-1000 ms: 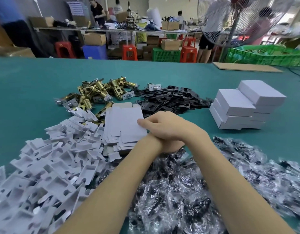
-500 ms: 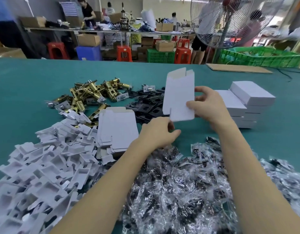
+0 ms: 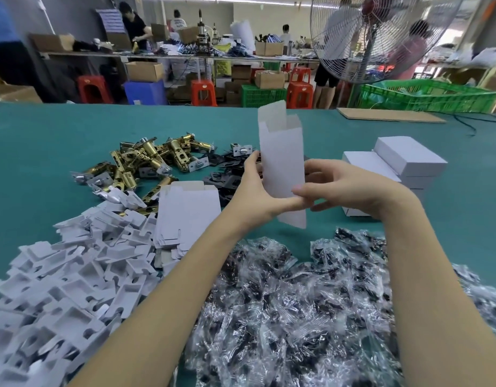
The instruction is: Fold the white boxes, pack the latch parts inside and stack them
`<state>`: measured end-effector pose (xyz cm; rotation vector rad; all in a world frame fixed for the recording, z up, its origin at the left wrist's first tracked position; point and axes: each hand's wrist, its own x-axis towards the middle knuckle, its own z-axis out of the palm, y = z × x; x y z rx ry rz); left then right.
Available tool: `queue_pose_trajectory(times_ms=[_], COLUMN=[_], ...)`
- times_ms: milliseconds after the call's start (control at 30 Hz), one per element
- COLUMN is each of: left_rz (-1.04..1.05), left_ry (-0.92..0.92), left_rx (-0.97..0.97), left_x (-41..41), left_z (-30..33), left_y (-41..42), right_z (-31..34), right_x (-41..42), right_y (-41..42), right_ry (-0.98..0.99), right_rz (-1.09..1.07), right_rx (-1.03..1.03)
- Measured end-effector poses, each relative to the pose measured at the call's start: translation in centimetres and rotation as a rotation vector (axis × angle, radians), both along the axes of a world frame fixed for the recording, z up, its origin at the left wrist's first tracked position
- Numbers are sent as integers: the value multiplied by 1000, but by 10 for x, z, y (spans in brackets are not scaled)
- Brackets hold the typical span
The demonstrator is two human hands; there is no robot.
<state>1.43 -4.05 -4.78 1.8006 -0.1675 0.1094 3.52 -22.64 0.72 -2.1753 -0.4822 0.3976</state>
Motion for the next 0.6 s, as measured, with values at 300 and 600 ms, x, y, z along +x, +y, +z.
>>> queue_pose_trajectory(times_ms=[300, 600], left_rz=[53, 180], left_ry=[-116, -208], left_rx=[148, 263], left_x=[-1, -2], left_z=[-3, -2], left_y=[-12, -16], right_z=[9, 19], right_x=[-6, -2], right_y=[26, 25], right_ry=[-245, -202], right_rz=[-209, -306], right_rx=[131, 229])
